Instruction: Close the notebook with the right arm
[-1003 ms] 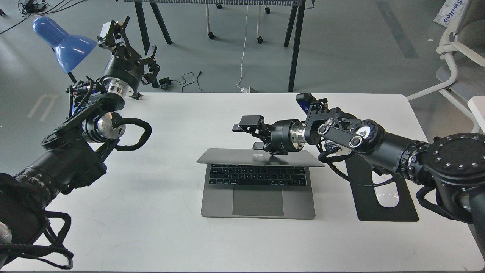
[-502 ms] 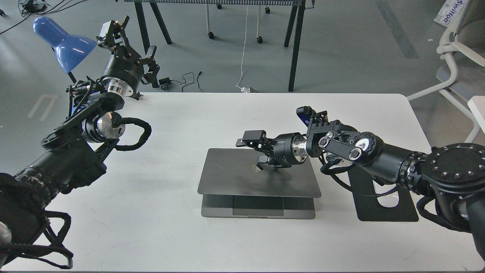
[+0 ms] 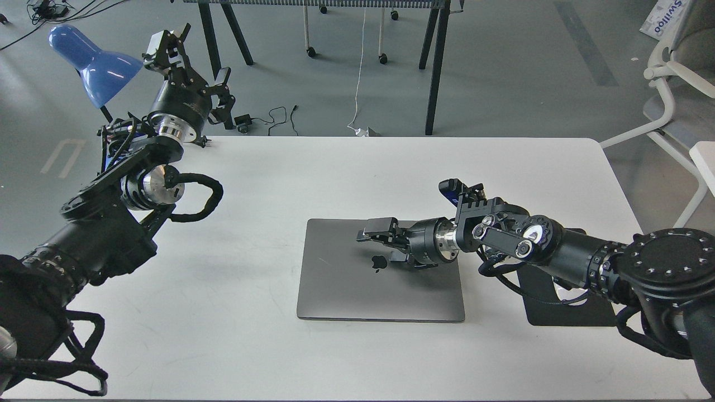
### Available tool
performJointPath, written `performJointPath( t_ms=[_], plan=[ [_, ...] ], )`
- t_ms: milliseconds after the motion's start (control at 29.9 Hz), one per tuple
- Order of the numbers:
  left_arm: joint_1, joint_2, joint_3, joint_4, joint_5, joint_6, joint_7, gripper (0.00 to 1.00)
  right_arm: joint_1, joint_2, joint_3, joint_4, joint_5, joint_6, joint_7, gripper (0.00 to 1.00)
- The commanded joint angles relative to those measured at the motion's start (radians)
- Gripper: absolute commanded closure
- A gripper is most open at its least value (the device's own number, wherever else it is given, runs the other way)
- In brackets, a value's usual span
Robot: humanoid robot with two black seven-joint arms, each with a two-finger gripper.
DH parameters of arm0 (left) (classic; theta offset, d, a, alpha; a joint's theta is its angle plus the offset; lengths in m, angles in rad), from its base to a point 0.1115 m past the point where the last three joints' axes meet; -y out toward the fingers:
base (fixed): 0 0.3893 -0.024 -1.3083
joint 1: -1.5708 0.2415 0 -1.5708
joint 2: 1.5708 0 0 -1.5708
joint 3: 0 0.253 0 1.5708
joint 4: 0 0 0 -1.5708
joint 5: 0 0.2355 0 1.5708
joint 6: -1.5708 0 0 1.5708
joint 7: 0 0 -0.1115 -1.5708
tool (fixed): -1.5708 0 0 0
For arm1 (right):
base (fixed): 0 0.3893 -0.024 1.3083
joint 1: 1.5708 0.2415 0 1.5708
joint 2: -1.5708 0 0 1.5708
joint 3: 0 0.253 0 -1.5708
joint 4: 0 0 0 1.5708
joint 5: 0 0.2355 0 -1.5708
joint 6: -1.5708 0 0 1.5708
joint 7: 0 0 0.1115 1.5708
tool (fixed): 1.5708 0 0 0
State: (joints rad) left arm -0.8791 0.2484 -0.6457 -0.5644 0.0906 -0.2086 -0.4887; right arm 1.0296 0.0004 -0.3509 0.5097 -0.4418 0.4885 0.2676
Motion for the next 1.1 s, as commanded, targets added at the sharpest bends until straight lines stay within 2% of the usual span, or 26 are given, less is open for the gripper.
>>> performJointPath(
  t_ms=[0, 368, 635, 769, 936, 1070],
  plan=[
    [0.000, -0.001, 0.000, 0.000, 0.000, 0.000, 0.000, 0.00, -0.008, 0.000, 0.001, -0.003, 0.000, 0.000, -0.001, 0.00],
    [0.000, -0.001, 0.000, 0.000, 0.000, 0.000, 0.000, 0.00, 0.110, 0.000, 0.151, -0.016, 0.003, 0.000, 0.004, 0.00],
    [0.000, -0.001, 0.000, 0.000, -0.002, 0.000, 0.000, 0.00, 0.231, 0.000, 0.165, -0.016, 0.006, 0.000, 0.005, 0.00],
    [0.000, -0.001, 0.000, 0.000, -0.002, 0.000, 0.000, 0.00, 0.308, -0.060, 0.185, -0.019, 0.003, 0.000, 0.007, 0.00],
    [0.000, -0.001, 0.000, 0.000, -0.002, 0.000, 0.000, 0.00, 0.337, -0.109, 0.219, -0.123, 0.014, 0.000, 0.005, 0.00],
    [0.000, -0.001, 0.001, 0.000, -0.002, 0.000, 0.000, 0.00, 0.305, -0.112, 0.372, -0.188, 0.027, 0.000, -0.001, 0.00]
  ],
)
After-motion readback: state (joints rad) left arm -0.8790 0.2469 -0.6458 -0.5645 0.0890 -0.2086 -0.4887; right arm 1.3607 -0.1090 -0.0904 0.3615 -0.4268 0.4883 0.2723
